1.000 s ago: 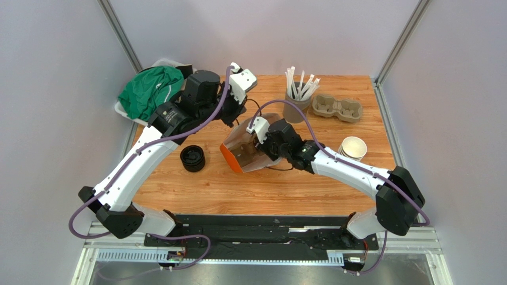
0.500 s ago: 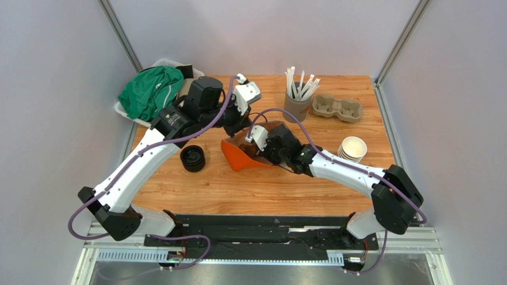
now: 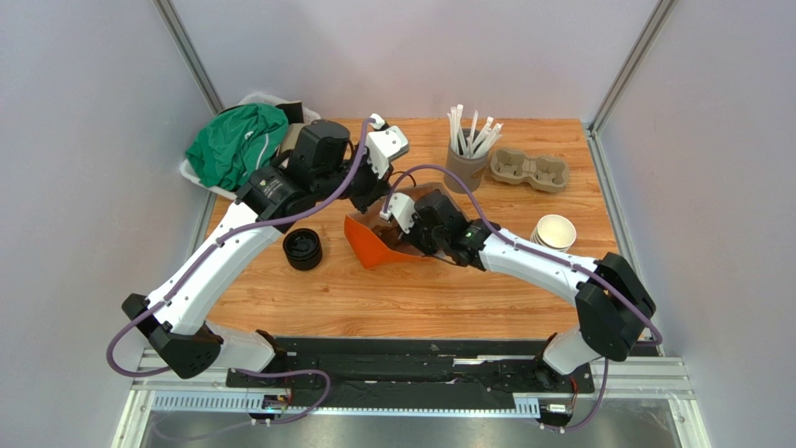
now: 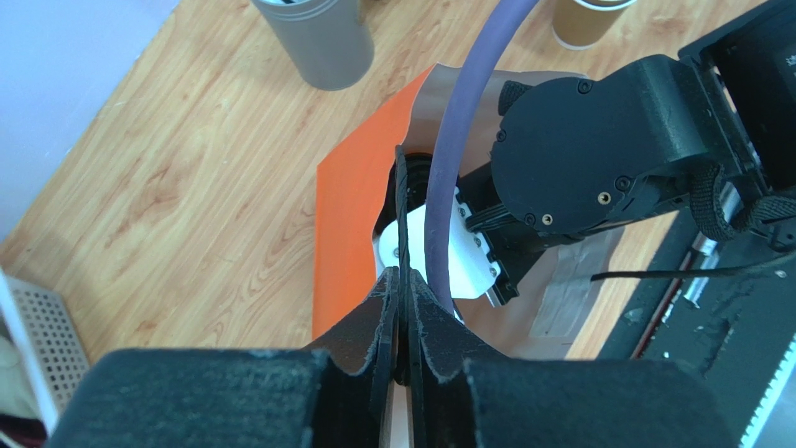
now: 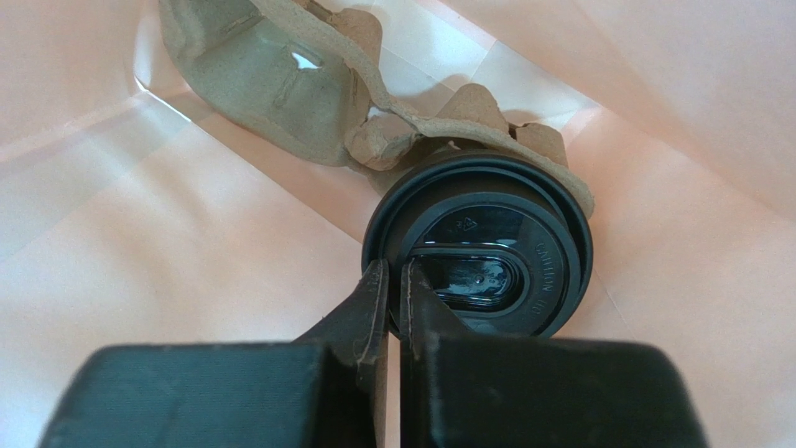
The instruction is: Pack the takeout coffee
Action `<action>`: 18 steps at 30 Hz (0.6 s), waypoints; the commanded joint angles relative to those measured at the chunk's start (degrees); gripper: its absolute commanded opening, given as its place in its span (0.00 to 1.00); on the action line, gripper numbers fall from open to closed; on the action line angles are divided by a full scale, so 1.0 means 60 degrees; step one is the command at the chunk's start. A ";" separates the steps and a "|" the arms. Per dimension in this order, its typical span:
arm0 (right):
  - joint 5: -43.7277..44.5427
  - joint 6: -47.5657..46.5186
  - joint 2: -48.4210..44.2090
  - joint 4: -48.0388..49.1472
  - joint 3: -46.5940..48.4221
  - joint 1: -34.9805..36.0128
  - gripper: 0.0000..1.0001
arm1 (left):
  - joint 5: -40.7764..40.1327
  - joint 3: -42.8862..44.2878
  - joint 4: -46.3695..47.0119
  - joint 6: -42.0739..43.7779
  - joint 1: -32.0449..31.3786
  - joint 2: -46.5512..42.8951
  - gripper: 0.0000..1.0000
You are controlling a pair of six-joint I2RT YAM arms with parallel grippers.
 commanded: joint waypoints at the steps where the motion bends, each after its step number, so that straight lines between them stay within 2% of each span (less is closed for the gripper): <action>1: -0.0553 0.0067 0.0411 -0.0536 0.0588 -0.0088 0.00 | -0.0625 0.0421 0.0320 0.0011 -0.0089 -0.0073 0.13; 4: -0.0440 0.0082 0.0324 -0.0463 0.0692 -0.0117 0.00 | -0.1372 0.0407 0.0467 -0.0091 -0.0075 -0.0117 0.00; 9: -0.0410 -0.0561 -0.0450 -0.0082 0.0355 -0.0117 0.00 | -0.1550 0.0640 0.0248 0.0171 -0.0060 -0.0161 0.00; 15: -0.1390 -0.1586 -0.1534 -0.0258 -0.0318 -0.0161 0.00 | -0.2048 0.1519 -0.0118 0.1050 -0.0060 -0.0219 0.00; 18: -0.1203 -0.2011 -0.1625 0.0034 -0.0583 -0.0118 0.00 | -0.1494 0.1915 -0.0410 0.1387 -0.0046 -0.0190 0.00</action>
